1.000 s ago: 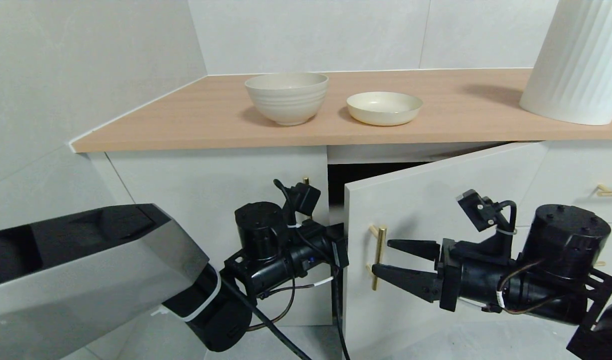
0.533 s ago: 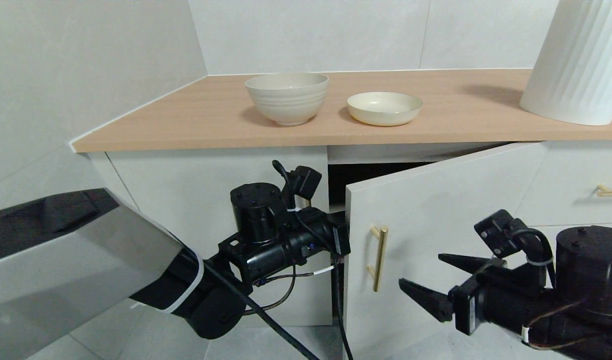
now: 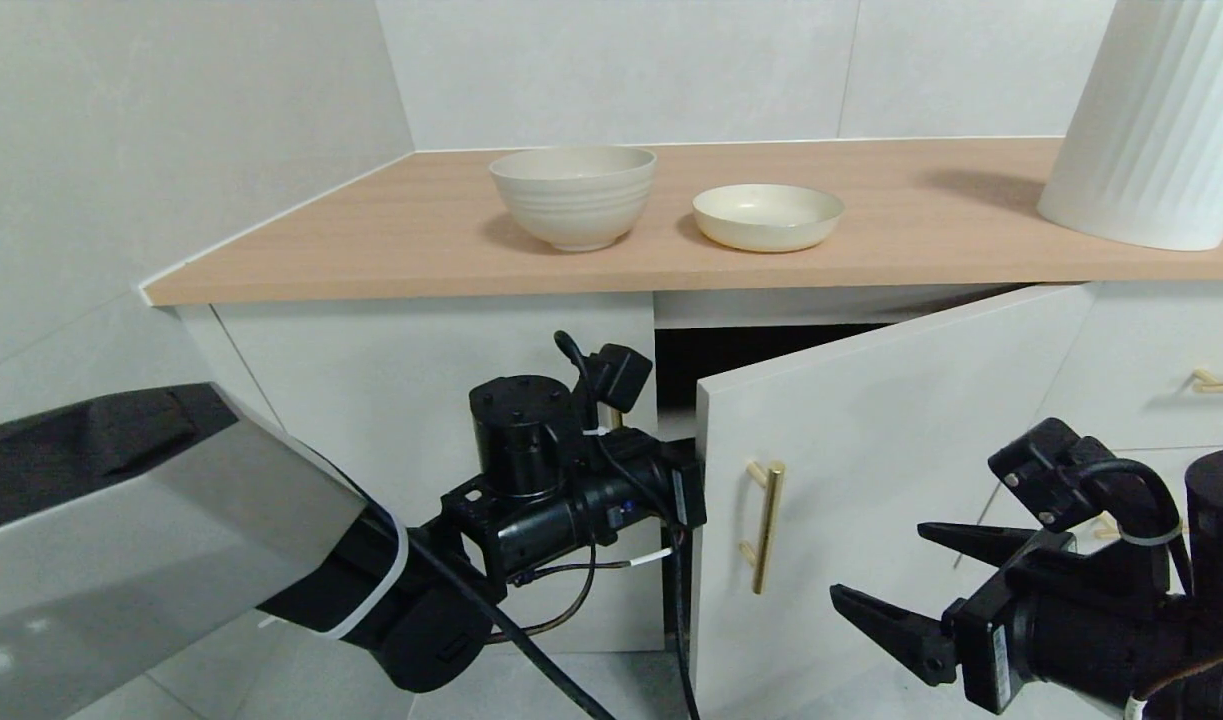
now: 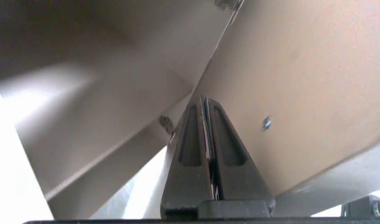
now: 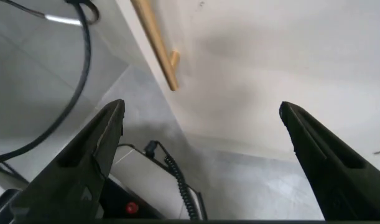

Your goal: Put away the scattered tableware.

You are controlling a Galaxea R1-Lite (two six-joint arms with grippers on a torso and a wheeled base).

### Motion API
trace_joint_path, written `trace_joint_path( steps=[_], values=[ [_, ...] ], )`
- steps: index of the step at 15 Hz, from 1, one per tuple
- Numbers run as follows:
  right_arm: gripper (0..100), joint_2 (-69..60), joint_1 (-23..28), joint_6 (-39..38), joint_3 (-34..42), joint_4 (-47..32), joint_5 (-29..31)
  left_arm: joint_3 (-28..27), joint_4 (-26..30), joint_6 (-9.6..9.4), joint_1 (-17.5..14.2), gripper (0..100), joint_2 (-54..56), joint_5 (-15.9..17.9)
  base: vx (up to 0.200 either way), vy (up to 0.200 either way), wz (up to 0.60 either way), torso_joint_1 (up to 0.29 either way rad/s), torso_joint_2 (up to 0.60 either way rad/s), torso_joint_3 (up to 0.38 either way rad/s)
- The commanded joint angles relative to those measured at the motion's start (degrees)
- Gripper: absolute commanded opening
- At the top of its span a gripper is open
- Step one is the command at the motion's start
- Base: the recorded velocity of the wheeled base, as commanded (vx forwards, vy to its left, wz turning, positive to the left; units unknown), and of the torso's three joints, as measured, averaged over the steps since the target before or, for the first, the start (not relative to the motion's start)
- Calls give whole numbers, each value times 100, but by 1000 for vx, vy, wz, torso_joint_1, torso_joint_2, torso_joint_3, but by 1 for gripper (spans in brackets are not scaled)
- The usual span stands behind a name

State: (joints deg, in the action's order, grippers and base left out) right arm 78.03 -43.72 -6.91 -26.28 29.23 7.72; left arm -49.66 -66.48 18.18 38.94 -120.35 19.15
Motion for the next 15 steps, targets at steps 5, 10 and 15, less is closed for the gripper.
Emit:
trace_joint_path(
  steps=[5,10,15],
  values=[
    [100,-69,-85,-3,27,-164,-112,-17,29,2,35,0,-15,1,-160,0,0,8,-1,2],
    [100,-113,-164,-3,27,-313,-174,-61,21,2,35,0,-147,10,0,0,0,0,0,0],
    [100,-104,-181,-3,53,-313,-200,-263,144,2,132,0,-235,10,0,0,0,0,0,0]
  ],
)
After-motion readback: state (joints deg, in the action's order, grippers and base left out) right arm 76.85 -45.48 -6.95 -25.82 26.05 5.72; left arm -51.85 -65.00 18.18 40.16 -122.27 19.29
